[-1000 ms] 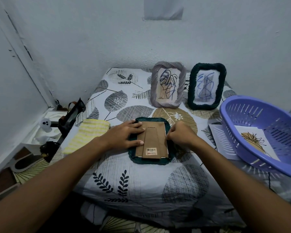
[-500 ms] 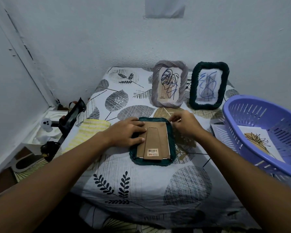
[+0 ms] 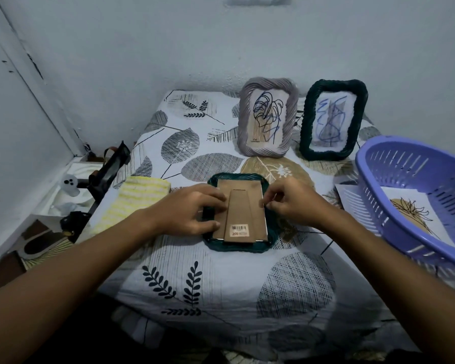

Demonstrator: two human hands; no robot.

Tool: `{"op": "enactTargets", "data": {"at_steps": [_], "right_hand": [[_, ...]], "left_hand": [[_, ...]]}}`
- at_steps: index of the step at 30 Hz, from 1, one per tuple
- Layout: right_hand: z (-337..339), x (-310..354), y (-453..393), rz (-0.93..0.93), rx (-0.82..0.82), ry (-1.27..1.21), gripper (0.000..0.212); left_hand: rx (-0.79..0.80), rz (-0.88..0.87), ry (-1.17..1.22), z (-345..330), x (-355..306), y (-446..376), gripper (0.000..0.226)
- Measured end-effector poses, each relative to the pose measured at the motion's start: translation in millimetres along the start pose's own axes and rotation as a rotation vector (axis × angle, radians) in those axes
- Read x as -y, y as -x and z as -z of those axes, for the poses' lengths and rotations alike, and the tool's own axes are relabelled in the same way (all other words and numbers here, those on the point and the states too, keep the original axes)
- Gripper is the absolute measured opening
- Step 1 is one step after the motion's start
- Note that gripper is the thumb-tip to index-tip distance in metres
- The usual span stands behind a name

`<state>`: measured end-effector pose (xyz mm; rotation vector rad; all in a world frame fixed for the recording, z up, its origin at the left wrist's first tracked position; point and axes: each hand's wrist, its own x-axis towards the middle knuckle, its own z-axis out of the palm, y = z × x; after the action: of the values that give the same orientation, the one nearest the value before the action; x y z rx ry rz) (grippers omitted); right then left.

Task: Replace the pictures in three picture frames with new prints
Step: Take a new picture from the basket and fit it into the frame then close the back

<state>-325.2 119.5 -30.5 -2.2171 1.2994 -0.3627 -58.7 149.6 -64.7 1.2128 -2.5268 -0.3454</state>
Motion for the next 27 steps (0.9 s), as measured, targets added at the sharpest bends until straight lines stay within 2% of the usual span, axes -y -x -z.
{"op": "enactTargets", "data": {"at_steps": [6,9,11,15,21,27], "right_hand": [[-0.4,-17.5,-19.1,-0.023,-0.188,0.147,0.025],[5.4,-17.0,-35.7,-0.023,-0.201,0.119,0.023],[7.4,-16.2,-45.9,-0.008,-0.199,0.14,0.022],[10.1,-15.6,-59.8,0.021,-0.139,0.216,0.023],[17.6,-19.0,-73.5,0.023,-0.002,0.235,0.022],[23.2,-20.2,-82.8,0.045,0.074,0.252,0.019]], "left_hand": [[0.029,0.09,0.0,-0.5,-6.7,-19.5,0.056],[0.089,0.1,-0.066,1.9,-14.4,-38.2,0.057],[0.069,0.094,-0.096,2.8,-11.3,-44.7,0.051],[-0.116,0.187,-0.086,13.7,16.4,-43.9,0.03],[-0.071,0.238,-0.033,18.5,44.9,-48.4,0.023],[-0.019,0.188,-0.04,21.5,52.0,-62.6,0.021]]}}
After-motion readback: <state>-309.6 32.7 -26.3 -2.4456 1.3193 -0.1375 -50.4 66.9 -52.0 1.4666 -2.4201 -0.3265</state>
